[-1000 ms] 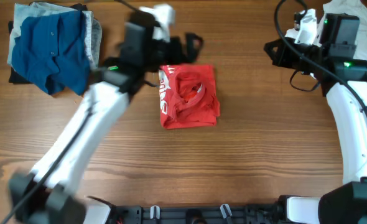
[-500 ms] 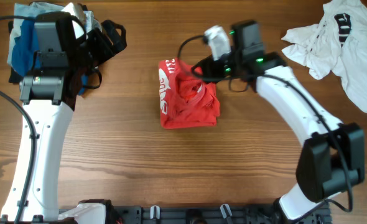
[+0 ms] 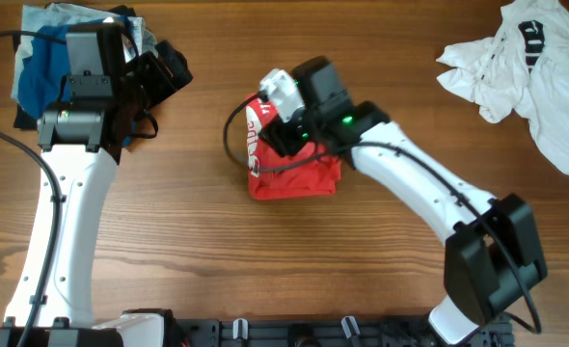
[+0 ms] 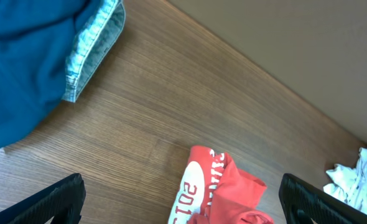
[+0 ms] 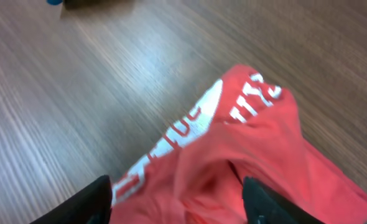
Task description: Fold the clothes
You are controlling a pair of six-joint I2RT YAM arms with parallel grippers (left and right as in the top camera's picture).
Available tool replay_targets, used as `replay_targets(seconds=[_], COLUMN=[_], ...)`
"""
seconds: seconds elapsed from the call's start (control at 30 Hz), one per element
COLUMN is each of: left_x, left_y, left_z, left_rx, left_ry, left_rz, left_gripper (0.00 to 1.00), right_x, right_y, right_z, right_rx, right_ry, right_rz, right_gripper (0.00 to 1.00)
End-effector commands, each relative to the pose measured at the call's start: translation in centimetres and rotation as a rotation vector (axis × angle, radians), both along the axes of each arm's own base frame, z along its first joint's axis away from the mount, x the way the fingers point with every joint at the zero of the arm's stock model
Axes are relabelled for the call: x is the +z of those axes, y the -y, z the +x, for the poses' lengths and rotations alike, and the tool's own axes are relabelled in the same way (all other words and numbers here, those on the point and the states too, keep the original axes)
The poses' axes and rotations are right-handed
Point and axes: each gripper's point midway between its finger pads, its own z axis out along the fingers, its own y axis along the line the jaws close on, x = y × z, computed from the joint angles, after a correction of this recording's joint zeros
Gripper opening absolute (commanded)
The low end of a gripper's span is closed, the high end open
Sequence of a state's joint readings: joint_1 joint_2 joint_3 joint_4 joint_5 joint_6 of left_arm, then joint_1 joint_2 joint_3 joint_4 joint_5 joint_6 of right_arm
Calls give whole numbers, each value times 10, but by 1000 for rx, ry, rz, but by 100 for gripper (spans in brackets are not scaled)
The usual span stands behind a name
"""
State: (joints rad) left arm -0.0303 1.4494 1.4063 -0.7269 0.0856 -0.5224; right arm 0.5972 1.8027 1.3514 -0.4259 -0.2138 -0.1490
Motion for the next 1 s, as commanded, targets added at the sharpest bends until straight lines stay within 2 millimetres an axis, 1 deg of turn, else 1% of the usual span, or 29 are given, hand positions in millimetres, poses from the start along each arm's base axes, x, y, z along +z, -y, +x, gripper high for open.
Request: replay_targets(seconds=[0.0,0.1,0.2,0.3,0.4,0.47,0.6,0.63,0.7,0.73,0.8,0.83,0.9,0.97], left_x=[-4,-6,-8,-11,-11,-11,-11,-11,-11,-11,-11,-11,-12,-12], left_y=[-9,-9,-9,-9,-9,-9,-11,-11,-11,-11,-11,-11,-11,-11], left_z=[1,-1,-4,-6,-7,-7,-7,-7,-7,-7,-7,-7,-7,-7], left_rx=[37,37,39,39,39,38,45,45,45,45,44,44,44,44], left_ry=[-12,-24,-40,-53,-57,-58,-57,-57,-57,-57,-58,-58,-58,-58], left_rz=[16,17,20,21,21,21,31,31,31,31,31,31,31,31], left_gripper=[100,100,100,100,100,100,100,100,100,100,100,100,100,100], right_x=[-29,-40,-41,-43,-49,-53,-55,-55,-55,-55,-55,-55,-51,-45], right_y=[13,14,12,11,8,7,5,5,5,5,5,7,13,25], right_z=[16,14,14,19,22,20,17,17,16,17,17,18,27,38], right_rx=[-143,-155,-160,-185,-187,-179,-159,-159,-159,-160,-163,-177,-234,-291], right_ry=[-8,-36,-40,-32,-31,-47,-58,-59,-60,-60,-60,-62,-70,-85], right_rz=[-86,-95,-91,-82,-76,-77,-75,-76,-76,-76,-75,-70,-50,-29], right_gripper=[62,54,45,38,35,33,32,31,25,17,7,4,4,4])
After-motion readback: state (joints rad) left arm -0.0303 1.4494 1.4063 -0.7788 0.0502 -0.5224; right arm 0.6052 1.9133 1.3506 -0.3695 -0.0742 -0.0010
